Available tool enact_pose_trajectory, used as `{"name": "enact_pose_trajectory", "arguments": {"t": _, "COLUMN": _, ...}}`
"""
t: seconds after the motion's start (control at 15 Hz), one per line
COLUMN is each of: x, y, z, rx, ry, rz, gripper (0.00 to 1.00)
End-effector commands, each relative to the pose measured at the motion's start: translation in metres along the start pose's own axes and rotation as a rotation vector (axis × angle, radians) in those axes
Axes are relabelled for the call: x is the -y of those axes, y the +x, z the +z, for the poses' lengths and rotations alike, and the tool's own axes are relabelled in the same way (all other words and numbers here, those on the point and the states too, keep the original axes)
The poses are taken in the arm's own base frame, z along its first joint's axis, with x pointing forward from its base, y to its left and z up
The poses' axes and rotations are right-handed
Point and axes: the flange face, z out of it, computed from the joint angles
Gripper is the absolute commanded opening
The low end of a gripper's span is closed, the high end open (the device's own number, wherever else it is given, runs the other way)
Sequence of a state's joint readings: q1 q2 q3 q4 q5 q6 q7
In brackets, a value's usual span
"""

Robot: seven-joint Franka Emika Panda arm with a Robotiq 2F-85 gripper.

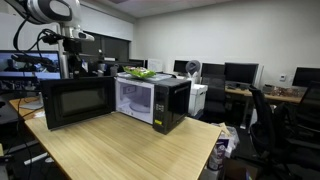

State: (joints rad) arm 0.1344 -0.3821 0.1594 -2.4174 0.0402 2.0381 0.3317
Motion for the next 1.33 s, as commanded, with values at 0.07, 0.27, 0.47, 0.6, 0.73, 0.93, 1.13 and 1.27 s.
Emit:
{"name": "enact_pose_trajectory", "arguments": {"t": 0.07, "x": -0.036, "y": 0.018, "z": 0.024, "rx": -0.172, "ry": -0.178, "rz": 0.04, "gripper": 0.02}}
{"name": "enact_pose_trajectory", "arguments": {"t": 0.27, "x": -0.066, "y": 0.028, "z": 0.047, "rx": -0.272, "ry": -0.324, "rz": 0.072, "gripper": 0.02}}
{"name": "enact_pose_trajectory", "arguments": {"t": 0.47, "x": -0.054, "y": 0.02, "z": 0.066, "rx": -0.125, "ry": -0.258, "rz": 0.042, "gripper": 0.02}}
{"name": "enact_pose_trajectory", "arguments": {"t": 0.6, "x": -0.013, "y": -0.008, "z": 0.045, "rx": -0.125, "ry": -0.139, "rz": -0.036, "gripper": 0.02}}
{"name": "enact_pose_trajectory", "arguments": {"t": 0.73, "x": 0.019, "y": -0.026, "z": 0.023, "rx": -0.113, "ry": -0.031, "rz": -0.11, "gripper": 0.02}}
{"name": "enact_pose_trajectory", "arguments": {"t": 0.93, "x": 0.052, "y": -0.037, "z": 0.013, "rx": -0.112, "ry": 0.068, "rz": -0.223, "gripper": 0.02}}
{"name": "enact_pose_trajectory", "arguments": {"t": 1.13, "x": 0.023, "y": -0.021, "z": 0.033, "rx": -0.11, "ry": -0.021, "rz": -0.158, "gripper": 0.02}}
{"name": "enact_pose_trajectory", "arguments": {"t": 1.27, "x": 0.012, "y": -0.015, "z": 0.041, "rx": -0.092, "ry": -0.029, "rz": -0.124, "gripper": 0.02}}
